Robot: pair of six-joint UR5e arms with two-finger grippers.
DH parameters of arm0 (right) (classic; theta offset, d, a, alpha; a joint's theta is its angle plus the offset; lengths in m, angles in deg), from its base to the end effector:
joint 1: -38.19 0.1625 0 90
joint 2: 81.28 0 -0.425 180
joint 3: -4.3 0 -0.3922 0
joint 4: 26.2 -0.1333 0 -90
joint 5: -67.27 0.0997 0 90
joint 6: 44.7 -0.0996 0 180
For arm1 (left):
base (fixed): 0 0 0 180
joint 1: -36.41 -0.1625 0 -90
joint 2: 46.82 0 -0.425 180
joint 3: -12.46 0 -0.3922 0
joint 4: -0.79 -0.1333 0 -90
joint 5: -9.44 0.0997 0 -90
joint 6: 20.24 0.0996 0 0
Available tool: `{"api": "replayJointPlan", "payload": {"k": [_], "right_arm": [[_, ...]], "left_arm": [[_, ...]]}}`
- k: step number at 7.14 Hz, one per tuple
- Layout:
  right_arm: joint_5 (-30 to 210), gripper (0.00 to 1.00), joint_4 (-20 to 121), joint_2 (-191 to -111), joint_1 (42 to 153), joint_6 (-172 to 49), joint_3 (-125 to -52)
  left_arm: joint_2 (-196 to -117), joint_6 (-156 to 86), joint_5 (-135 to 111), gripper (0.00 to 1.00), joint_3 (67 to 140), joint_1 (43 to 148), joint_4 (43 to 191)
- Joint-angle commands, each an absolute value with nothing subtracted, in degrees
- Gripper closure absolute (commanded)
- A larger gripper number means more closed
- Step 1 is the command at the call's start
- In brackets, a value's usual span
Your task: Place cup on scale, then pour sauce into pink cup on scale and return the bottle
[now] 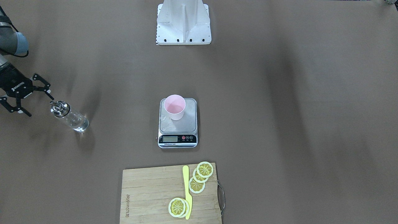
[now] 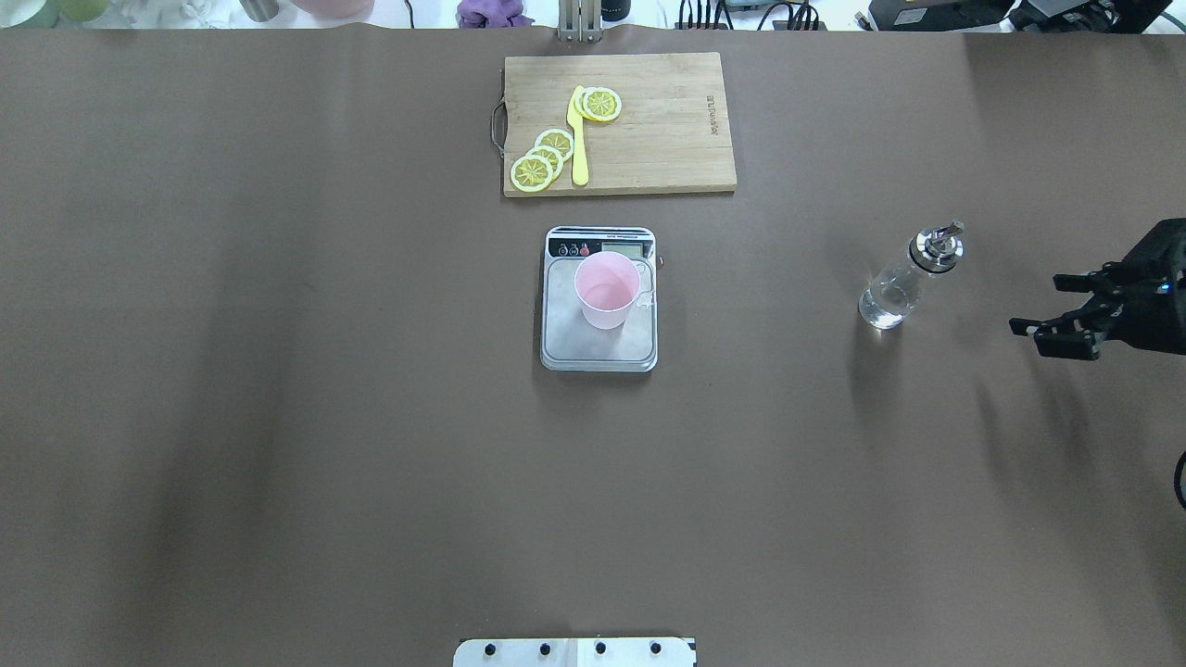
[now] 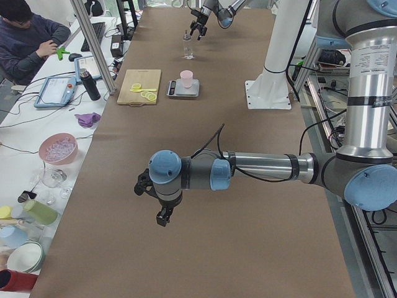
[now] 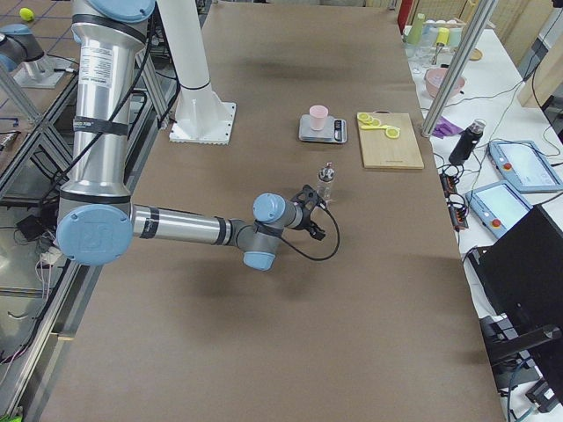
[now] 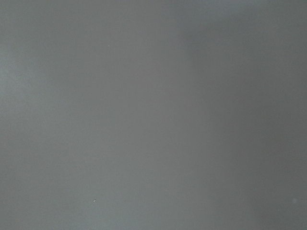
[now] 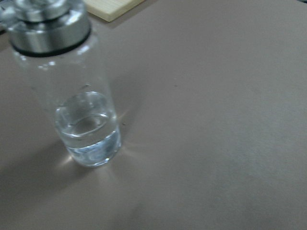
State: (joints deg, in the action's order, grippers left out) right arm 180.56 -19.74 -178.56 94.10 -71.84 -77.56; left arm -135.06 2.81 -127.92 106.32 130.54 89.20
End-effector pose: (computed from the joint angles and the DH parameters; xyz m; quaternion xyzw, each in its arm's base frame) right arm -0.1724 -0.4222 0.6299 0.3869 -0.4233 -0.1620 0.8031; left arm -0.0944 -0.4736 0.6395 0.0983 0.3894 0.1523 0.9030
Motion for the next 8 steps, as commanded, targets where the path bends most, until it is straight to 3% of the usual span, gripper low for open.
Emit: {"api": "replayJointPlan", "payload": {"k": [1,2,6,8], "right_arm": [[180.7,0.01,-19.6,-178.5,103.1,-73.4,-69.1],[181.6,0.01,-17.9,-177.7,107.7,-73.4,-65.7],[184.7,0.00,-0.7,-177.1,118.9,-75.0,-66.0],[196.6,0.00,11.5,-170.4,122.5,-74.2,-66.7]], "left_arm": [[-135.1,2.8,-127.9,0.01,106.3,130.5,89.2],[-135.1,2.8,-127.8,0.01,106.2,130.5,89.2],[-135.1,2.8,-127.8,0.01,106.2,130.5,89.2],[-135.1,2.8,-127.9,0.01,106.1,130.5,89.2]]}}
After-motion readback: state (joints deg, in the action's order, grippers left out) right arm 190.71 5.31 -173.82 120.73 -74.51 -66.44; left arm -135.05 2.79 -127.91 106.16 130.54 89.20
